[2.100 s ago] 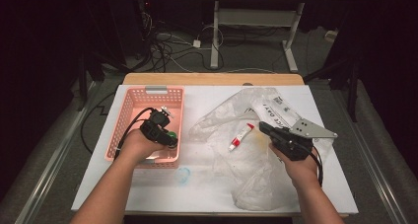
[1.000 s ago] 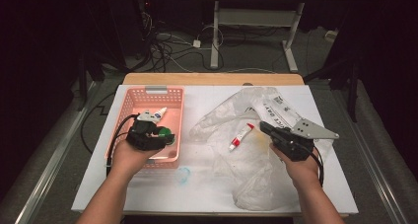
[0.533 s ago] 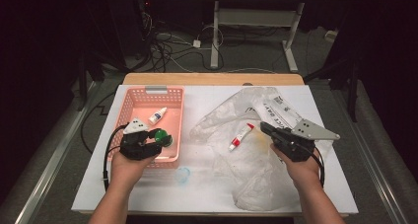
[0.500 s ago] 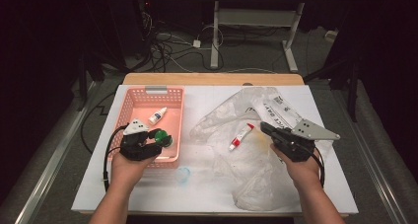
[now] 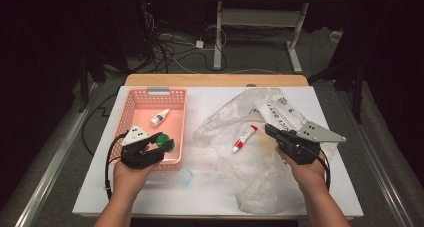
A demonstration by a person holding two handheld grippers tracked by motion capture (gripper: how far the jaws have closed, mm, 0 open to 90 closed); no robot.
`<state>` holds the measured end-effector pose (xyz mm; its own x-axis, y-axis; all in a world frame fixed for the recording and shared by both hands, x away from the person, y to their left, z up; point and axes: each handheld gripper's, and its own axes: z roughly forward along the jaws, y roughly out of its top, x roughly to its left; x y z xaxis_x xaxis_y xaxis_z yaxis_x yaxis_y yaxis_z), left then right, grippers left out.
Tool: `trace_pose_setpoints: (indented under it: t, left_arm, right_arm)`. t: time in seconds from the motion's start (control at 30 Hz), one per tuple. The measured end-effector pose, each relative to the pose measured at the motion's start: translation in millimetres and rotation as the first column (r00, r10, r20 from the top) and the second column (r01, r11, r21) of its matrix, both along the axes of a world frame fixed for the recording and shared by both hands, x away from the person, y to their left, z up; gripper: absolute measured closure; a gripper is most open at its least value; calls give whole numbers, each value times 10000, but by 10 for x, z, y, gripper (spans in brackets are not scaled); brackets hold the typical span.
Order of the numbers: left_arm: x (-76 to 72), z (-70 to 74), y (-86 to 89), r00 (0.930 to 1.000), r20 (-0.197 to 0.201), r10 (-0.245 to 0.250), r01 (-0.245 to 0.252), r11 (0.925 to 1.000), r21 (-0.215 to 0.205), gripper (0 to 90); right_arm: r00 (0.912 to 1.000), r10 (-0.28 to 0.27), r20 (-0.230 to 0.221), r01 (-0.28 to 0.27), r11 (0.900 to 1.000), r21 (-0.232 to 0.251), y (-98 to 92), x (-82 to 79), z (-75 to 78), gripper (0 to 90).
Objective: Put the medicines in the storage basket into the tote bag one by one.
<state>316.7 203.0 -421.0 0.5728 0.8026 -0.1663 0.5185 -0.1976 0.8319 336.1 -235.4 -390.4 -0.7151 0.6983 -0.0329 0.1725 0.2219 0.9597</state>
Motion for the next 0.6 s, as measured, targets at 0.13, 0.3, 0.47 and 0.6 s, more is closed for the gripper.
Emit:
trace_pose_setpoints:
  t: [0.13, 0.3, 0.47, 0.6]
  left_arm:
    - [-16, 27, -15, 9999, 102, 59, -59, 10000, -7, 500]
    - [-49, 66, -58, 9996, 264, -25, 26, 10000, -37, 500]
    - [-68, 106, -104, 9988, 463, -133, 138, 9998, -111, 500]
    - [-88, 137, -136, 9980, 536, -330, 338, 9993, -136, 500]
  right_arm:
    - [9999, 151, -49, -150, 9998, 91, -11, 4, -2, 900]
    - [9999, 107, -43, -107, 9999, 20, -17, 3, -7, 900]
    - [10000, -98, 10, 98, 10000, 1, -22, 11, -18, 900]
    - [10000, -94, -21, 94, 10000, 13, -22, 10, -10, 900]
